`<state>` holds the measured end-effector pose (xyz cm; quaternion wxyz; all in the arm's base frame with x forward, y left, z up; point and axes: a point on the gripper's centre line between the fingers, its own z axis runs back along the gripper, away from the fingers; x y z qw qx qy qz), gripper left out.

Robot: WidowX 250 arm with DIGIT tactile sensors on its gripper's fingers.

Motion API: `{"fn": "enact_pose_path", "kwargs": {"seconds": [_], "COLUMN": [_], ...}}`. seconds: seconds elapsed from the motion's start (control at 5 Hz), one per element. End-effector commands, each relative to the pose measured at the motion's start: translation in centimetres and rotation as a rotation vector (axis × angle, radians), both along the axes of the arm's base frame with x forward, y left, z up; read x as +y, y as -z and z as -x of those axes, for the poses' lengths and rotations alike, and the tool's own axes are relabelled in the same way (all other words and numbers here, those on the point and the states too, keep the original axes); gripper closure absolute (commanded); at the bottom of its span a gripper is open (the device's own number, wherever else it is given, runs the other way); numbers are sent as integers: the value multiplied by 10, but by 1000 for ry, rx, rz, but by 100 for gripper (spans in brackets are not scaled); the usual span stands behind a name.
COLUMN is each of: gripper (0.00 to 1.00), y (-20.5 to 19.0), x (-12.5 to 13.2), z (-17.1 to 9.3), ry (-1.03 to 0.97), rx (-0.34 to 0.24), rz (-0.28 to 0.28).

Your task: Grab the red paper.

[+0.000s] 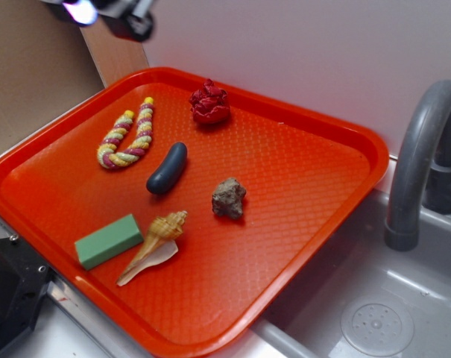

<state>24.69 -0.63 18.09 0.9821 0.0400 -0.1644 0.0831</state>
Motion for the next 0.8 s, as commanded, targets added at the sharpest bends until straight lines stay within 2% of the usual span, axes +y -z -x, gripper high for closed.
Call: {"fn": "enact_pose_path", "kwargs": {"seconds": [0.0, 0.2, 0.4, 0.6], "gripper": [0, 0, 0, 47], "y": [65, 98, 121, 136], "x": [18, 23, 35, 43], "z": [-61, -84, -96, -101], "ry": [28, 14, -14, -33], "rx": [-37, -42, -39, -80], "rz": [-109, -162, -207, -195]}}
